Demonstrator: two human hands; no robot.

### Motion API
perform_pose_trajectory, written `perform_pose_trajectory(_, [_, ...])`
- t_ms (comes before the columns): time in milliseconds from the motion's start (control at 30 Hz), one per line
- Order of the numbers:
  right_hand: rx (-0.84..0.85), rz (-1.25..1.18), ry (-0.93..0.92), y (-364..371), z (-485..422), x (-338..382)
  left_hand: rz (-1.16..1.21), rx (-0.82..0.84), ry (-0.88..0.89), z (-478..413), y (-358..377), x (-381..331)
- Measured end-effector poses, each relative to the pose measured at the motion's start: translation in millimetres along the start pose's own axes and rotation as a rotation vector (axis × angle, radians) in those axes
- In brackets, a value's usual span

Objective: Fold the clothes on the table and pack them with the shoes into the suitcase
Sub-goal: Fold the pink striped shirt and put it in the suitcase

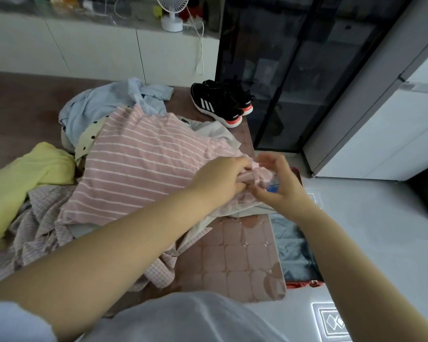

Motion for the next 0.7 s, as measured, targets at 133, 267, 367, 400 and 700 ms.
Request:
perform_pose_trajectory(133, [0.121,0.107,0.078,19.6,-19.7,-19.5,0.189,-0.09,-0.04,-0.5,-24.1,16.1])
perform_pose_trajectory(267, [-0.004,0.263,0.064,22.7,-53.1,-32.5,0.246,-0.247,-0.112,-1.7,-54.8,36.2])
perform_pose_trajectory(367, [-0.05,0.323,0.036,18.6,-76.7,-39.3,0.308,-0.385,-0.195,4.1,-80.8,58.8])
perform_pose_trajectory(400, [-0.063,0.338,0.037,17.3,-84.3,-42.6,0.328,-0.425,-0.222,6.7,-88.6,66.4])
perform_pose_trajectory(700, [0.032,0.433,-0.072,54.0,-132.3,-37.7,0.467,-0.581,-0.434,37.2,-116.2,113.0])
Point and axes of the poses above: each hand's wrist, its own z-axis away from the middle knuckle, its own y-axis out of the palm, x = y × z, the point moved 8 cm from there along -z, towards the middle knuckle, and after that the axes turned 5 degrees about -z, right-handed, at the moved point
